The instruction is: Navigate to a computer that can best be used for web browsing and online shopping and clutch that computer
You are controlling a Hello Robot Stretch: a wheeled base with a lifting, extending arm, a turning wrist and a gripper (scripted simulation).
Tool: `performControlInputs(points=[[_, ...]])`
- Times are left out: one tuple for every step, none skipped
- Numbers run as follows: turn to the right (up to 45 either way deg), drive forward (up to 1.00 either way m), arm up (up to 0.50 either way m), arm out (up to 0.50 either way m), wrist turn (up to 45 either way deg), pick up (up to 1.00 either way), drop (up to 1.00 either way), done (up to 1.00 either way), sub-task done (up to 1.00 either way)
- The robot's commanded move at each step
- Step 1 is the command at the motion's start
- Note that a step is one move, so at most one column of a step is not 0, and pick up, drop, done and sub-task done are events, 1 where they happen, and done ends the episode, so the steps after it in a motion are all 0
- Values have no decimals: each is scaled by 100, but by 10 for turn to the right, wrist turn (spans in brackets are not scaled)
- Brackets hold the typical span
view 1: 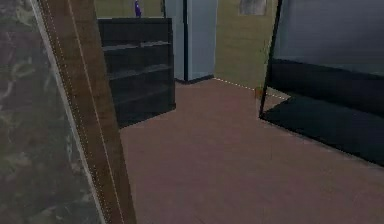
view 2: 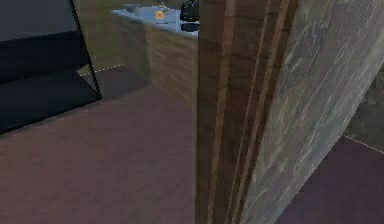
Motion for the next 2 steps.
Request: performControlInputs(points=[[0,70,0,0,0,0,0,0,0],[0,100,0,0,0,0,0,0,0]])
